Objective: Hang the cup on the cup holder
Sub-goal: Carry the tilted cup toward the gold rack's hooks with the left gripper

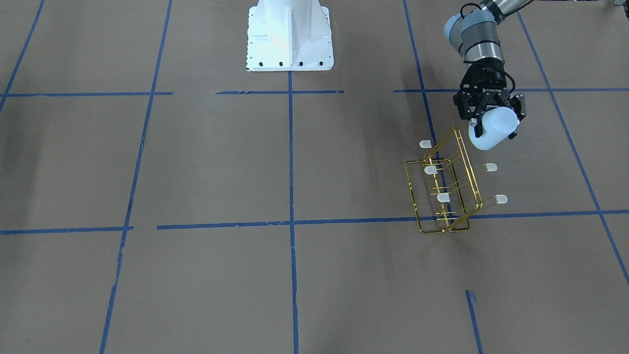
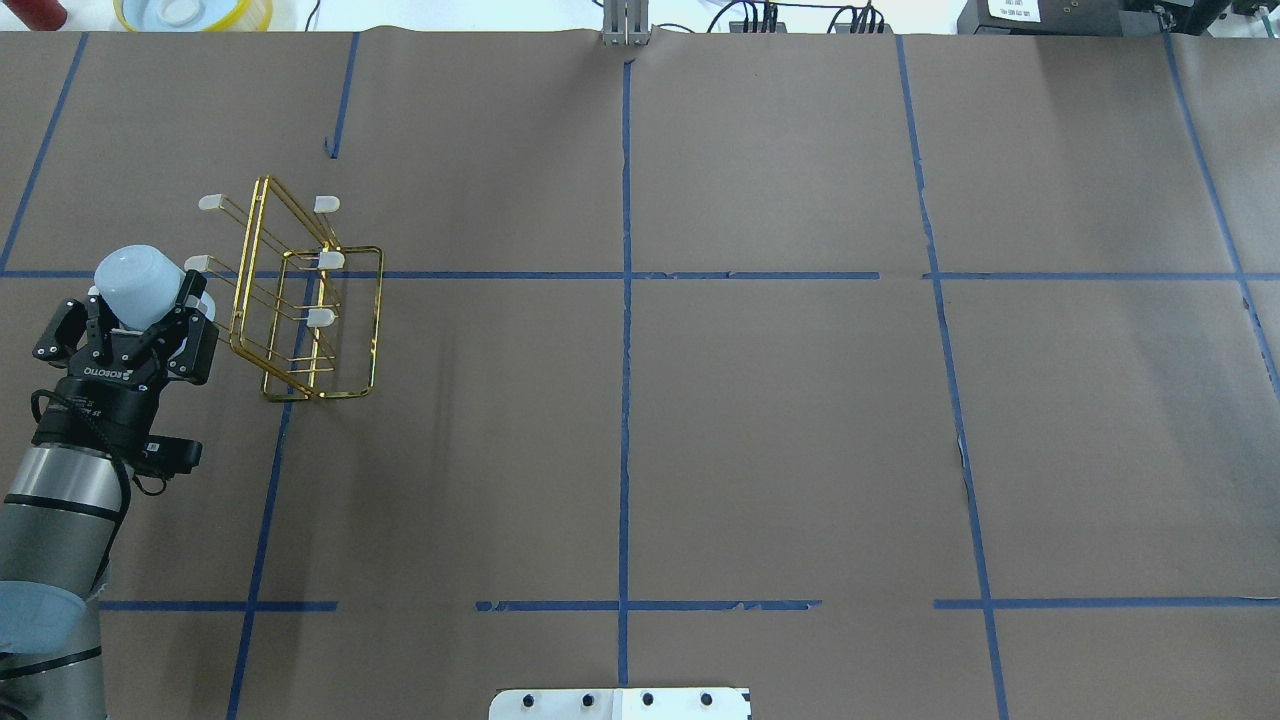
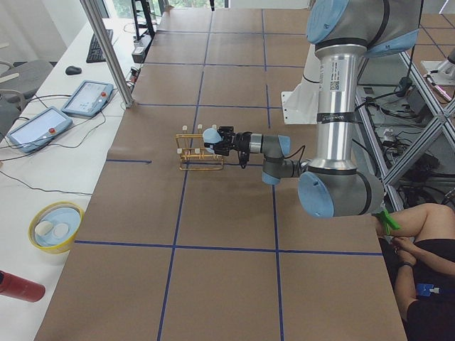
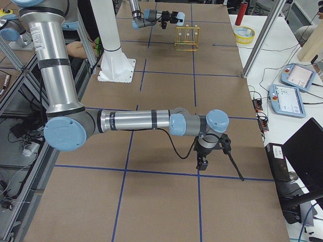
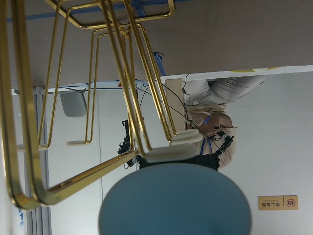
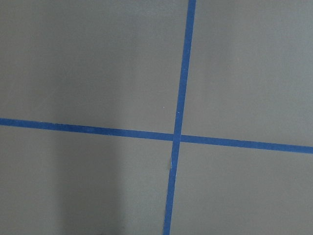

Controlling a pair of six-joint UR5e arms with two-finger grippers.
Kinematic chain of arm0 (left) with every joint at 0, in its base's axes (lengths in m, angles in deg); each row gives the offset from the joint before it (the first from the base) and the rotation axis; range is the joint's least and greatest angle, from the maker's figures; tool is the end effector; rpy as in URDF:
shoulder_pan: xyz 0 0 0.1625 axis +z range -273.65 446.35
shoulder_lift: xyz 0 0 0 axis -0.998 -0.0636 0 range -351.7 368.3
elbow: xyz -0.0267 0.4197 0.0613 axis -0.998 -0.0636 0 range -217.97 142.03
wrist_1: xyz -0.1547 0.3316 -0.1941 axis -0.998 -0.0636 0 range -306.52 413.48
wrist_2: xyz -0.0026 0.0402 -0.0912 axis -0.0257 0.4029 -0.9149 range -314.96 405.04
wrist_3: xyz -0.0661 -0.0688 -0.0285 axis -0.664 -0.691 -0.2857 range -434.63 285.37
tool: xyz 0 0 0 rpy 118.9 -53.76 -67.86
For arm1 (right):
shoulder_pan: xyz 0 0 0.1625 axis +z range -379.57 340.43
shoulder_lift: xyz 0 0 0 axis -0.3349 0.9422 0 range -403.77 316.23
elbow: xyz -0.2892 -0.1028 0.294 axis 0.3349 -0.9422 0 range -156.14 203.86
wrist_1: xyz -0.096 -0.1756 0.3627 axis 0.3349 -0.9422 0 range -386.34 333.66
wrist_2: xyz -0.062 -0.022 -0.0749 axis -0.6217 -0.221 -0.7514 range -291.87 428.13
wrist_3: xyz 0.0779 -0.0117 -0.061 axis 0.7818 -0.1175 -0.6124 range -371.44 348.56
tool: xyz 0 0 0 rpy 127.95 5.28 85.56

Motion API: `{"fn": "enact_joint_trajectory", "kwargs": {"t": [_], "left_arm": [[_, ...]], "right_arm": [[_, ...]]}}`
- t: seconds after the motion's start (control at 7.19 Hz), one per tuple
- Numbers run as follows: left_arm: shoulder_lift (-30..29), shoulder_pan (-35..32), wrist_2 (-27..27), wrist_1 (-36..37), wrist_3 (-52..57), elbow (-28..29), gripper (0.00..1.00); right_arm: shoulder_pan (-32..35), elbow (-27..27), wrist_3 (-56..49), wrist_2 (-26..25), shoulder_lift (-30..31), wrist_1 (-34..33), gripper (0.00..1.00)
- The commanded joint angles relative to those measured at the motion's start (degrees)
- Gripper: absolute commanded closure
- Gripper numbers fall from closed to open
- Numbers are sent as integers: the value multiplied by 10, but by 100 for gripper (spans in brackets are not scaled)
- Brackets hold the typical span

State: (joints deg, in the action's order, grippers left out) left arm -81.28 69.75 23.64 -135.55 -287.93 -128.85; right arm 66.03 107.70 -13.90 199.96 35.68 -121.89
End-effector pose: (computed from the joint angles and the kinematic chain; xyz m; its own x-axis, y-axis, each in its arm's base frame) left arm 0.3268 -0.3333 0.4799 -0.7359 -0.0988 0.6698 -0.6724 -0.0085 -0.7401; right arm 0.0231 -0.5705 0.6266 0.7400 -0.0867 0.6670 0.1087 0.9940 0.0086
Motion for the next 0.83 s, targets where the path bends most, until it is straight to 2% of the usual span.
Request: {"fn": "enact_joint_trajectory", "kwargs": {"t": [0.0, 0.56, 0.7], "left_arm": [[-1, -1, -1, 1, -12, 15, 100], [-13, -4, -1, 6, -12, 22, 100], [-17, -4, -1, 7, -7, 32, 73]], "right_arm": [[0, 0, 0, 0, 0, 0, 0], [0, 0, 0, 0, 0, -1, 0], [0, 0, 0, 0, 0, 0, 0]]}}
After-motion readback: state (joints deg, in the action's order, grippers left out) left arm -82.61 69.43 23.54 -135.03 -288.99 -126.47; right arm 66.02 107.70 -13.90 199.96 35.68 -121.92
